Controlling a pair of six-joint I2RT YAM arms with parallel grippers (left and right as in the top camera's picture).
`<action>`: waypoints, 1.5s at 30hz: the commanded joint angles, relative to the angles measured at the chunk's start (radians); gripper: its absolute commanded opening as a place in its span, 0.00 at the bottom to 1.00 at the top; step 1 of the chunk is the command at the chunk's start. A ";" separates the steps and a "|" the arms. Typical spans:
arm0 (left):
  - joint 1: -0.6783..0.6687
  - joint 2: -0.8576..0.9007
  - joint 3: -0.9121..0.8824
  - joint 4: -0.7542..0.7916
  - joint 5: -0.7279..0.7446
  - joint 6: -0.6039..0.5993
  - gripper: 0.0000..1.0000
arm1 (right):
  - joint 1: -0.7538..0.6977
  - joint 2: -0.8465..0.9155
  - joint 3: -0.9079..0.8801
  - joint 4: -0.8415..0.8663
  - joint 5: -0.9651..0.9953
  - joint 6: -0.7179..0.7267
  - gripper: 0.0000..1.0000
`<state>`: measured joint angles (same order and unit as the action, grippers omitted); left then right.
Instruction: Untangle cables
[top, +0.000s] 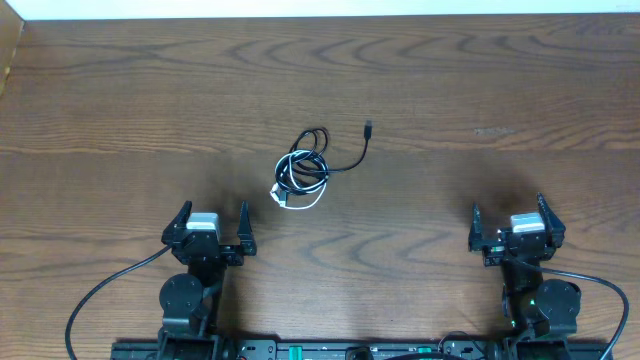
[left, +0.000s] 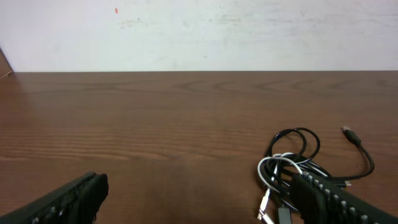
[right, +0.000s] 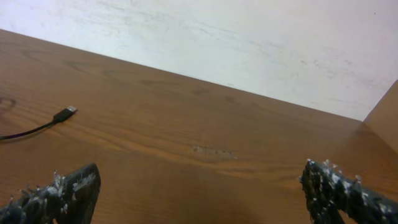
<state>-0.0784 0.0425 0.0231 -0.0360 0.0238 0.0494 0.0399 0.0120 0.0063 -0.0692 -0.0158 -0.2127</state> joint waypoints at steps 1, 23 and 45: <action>0.006 0.001 -0.018 -0.038 -0.014 -0.005 0.98 | 0.007 -0.005 -0.001 -0.005 -0.010 -0.009 0.99; 0.006 0.001 0.079 0.012 -0.078 0.024 0.98 | 0.007 -0.005 -0.001 -0.005 -0.010 -0.009 0.99; 0.006 0.480 0.813 -0.833 0.125 -0.099 0.98 | 0.007 -0.005 -0.001 -0.005 -0.010 -0.009 0.99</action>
<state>-0.0784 0.4149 0.7635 -0.8318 0.0864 -0.0341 0.0399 0.0120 0.0063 -0.0696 -0.0162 -0.2127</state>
